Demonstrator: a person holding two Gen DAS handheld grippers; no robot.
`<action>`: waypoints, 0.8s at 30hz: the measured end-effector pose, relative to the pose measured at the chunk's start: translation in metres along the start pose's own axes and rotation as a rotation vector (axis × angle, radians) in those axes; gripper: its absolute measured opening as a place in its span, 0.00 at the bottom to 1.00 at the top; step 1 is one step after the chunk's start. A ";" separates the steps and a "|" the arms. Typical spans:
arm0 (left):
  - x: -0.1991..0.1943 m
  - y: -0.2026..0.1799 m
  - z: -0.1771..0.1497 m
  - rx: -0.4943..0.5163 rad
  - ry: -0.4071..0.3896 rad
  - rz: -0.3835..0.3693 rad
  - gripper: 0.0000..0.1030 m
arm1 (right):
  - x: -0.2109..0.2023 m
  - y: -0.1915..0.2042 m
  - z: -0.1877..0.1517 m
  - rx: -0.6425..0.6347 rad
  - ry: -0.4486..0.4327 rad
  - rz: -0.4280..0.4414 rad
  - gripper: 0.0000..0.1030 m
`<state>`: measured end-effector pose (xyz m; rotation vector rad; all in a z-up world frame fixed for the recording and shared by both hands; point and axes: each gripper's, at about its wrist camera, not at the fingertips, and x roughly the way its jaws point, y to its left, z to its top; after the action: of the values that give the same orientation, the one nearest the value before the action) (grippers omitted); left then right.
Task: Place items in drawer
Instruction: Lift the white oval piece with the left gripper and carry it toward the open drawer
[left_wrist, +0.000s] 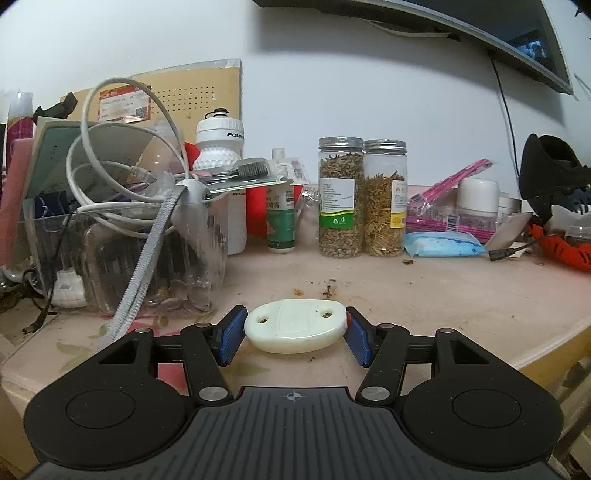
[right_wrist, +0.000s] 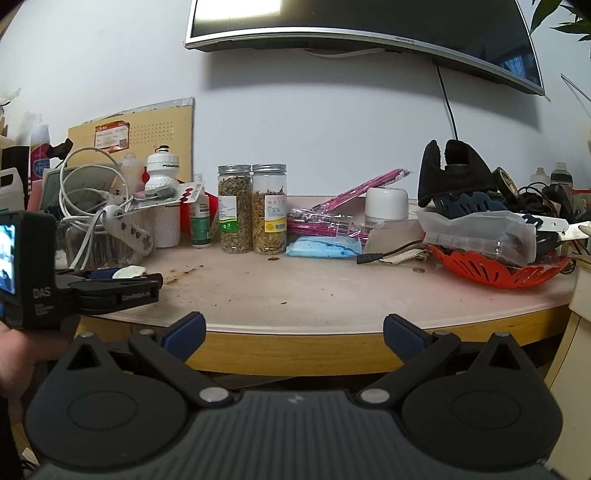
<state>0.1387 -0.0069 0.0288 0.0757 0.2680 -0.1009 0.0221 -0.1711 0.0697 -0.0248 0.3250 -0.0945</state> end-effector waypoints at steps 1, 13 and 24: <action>-0.003 0.000 0.000 0.001 0.002 0.000 0.54 | 0.000 0.000 0.000 -0.001 0.000 0.000 1.00; -0.056 0.004 0.003 -0.028 0.008 0.007 0.54 | -0.004 0.001 0.001 -0.014 -0.010 -0.001 1.00; -0.108 0.000 0.001 -0.026 0.014 0.003 0.54 | -0.007 0.001 0.002 -0.017 -0.017 -0.005 1.00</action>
<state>0.0354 0.0027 0.0590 0.0507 0.2833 -0.0941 0.0159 -0.1697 0.0737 -0.0430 0.3090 -0.0968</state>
